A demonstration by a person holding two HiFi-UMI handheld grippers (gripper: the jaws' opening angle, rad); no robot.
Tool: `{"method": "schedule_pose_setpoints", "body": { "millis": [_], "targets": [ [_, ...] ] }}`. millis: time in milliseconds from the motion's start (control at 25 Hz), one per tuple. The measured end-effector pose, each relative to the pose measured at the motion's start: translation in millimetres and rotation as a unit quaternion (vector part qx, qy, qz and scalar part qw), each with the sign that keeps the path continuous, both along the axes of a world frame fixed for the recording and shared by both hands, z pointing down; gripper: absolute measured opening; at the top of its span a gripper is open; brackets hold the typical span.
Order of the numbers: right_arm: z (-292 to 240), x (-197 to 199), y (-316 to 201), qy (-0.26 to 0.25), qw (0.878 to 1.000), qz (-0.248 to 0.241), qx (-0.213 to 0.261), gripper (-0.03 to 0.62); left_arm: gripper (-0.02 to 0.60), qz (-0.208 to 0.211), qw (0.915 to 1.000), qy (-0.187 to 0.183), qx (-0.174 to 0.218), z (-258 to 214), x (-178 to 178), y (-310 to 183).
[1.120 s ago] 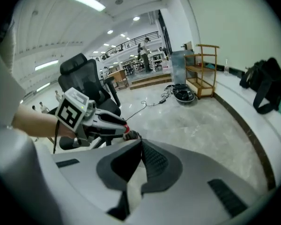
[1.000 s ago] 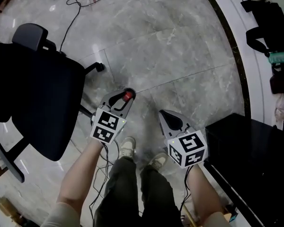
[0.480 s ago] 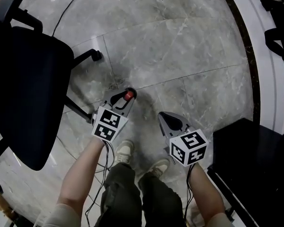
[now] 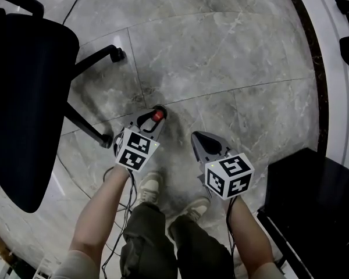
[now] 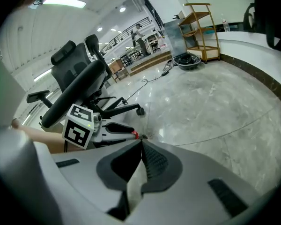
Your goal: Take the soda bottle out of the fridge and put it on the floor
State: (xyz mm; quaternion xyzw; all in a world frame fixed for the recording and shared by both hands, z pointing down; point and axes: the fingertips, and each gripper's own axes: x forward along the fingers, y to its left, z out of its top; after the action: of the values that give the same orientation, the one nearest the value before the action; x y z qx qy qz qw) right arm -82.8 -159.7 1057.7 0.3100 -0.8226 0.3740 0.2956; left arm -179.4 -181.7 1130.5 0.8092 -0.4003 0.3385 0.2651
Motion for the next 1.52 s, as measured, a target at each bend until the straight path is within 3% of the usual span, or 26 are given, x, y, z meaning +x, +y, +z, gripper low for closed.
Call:
{"method": "schedule_pose_setpoints", "body": {
  "millis": [320,360,400,440,800,1160,1520],
  "targets": [
    [22,2,-1,0.013,1.0,-0.007,-0.003,-0.003,0.108,0.0,0.9998,-0.006,-0.019,31,-3,10],
    [23,2,0,0.013,1.0,-0.009,-0.004,-0.003,0.105,-0.007,0.9998,-0.001,-0.017,28,-5,9],
    [24,3,0,0.015,1.0,-0.012,-0.005,-0.003,0.032,-0.016,0.9998,0.004,-0.013,24,-7,5],
    [24,3,0,0.017,1.0,-0.014,-0.005,-0.003,0.005,-0.023,0.9997,0.007,-0.009,18,-9,-1],
    [8,-1,3,0.025,0.999,-0.009,-0.019,-0.003,0.006,0.005,0.9999,-0.01,-0.009,-25,-8,-2],
    [-94,0,3,0.031,0.999,-0.005,-0.01,-0.003,0.006,0.002,0.9993,-0.023,-0.03,-122,-31,17],
    [-235,9,0,0.034,0.999,0.008,0.031,-0.003,0.006,0.003,0.9999,-0.015,-0.002,-267,-40,21]
  ]
}}
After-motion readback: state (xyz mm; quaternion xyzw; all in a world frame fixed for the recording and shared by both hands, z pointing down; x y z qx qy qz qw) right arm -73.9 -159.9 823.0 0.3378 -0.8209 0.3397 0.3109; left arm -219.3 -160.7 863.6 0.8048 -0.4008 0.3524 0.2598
